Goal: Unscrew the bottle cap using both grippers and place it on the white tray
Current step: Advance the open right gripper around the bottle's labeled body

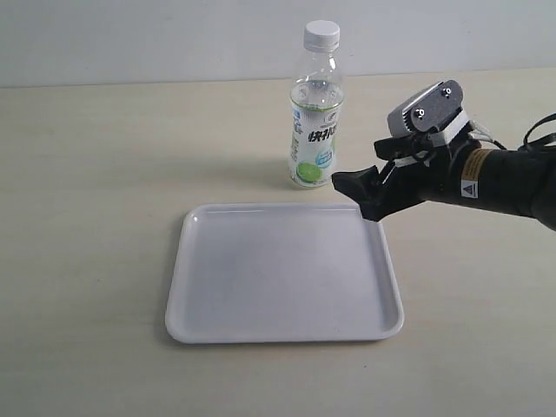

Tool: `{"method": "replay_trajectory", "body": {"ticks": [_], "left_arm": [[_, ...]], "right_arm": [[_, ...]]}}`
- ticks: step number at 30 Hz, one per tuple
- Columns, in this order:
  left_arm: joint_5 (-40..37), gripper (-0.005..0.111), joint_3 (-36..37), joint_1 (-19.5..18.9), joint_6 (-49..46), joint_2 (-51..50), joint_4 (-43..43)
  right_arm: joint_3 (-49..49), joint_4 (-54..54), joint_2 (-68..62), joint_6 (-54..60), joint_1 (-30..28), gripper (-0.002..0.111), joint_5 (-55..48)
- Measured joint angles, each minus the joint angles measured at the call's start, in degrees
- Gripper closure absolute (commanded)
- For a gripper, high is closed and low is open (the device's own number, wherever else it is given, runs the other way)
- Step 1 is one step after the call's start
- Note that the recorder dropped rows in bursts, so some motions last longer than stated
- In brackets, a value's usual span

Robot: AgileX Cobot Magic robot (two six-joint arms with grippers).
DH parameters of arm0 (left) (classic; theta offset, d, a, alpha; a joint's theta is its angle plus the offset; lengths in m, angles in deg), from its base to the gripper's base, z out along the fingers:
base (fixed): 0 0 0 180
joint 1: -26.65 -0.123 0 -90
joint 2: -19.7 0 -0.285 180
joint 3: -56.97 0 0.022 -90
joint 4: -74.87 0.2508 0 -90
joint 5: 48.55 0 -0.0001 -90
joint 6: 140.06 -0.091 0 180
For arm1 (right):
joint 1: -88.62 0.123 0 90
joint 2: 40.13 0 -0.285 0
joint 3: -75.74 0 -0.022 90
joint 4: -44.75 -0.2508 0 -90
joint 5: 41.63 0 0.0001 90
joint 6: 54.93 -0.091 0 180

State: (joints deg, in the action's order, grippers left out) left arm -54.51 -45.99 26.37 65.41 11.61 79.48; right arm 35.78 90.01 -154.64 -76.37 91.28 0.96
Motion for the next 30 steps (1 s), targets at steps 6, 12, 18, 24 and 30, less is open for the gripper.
{"method": "replay_trajectory", "body": {"ticks": [6,12,18,24,30], "left_arm": [[0.0,0.107,0.0,0.0,0.0,0.0,0.0],[0.0,0.107,0.0,0.0,0.0,0.0,0.0],[0.0,0.107,0.0,0.0,0.0,0.0,0.0],[0.0,0.107,0.0,0.0,0.0,0.0,0.0],[0.0,0.107,0.0,0.0,0.0,0.0,0.0]], "right_arm": [[0.13,-5.54,-0.75,0.24,0.0,0.03,1.31],[3.39,-6.22,-3.28,0.35,0.0,0.03,2.38],[5.63,-6.22,-5.97,0.35,0.0,0.03,3.4],[7.46,-5.53,-8.42,0.35,0.0,0.03,3.87],[8.91,-4.52,-9.39,0.35,0.0,0.03,4.71]]}}
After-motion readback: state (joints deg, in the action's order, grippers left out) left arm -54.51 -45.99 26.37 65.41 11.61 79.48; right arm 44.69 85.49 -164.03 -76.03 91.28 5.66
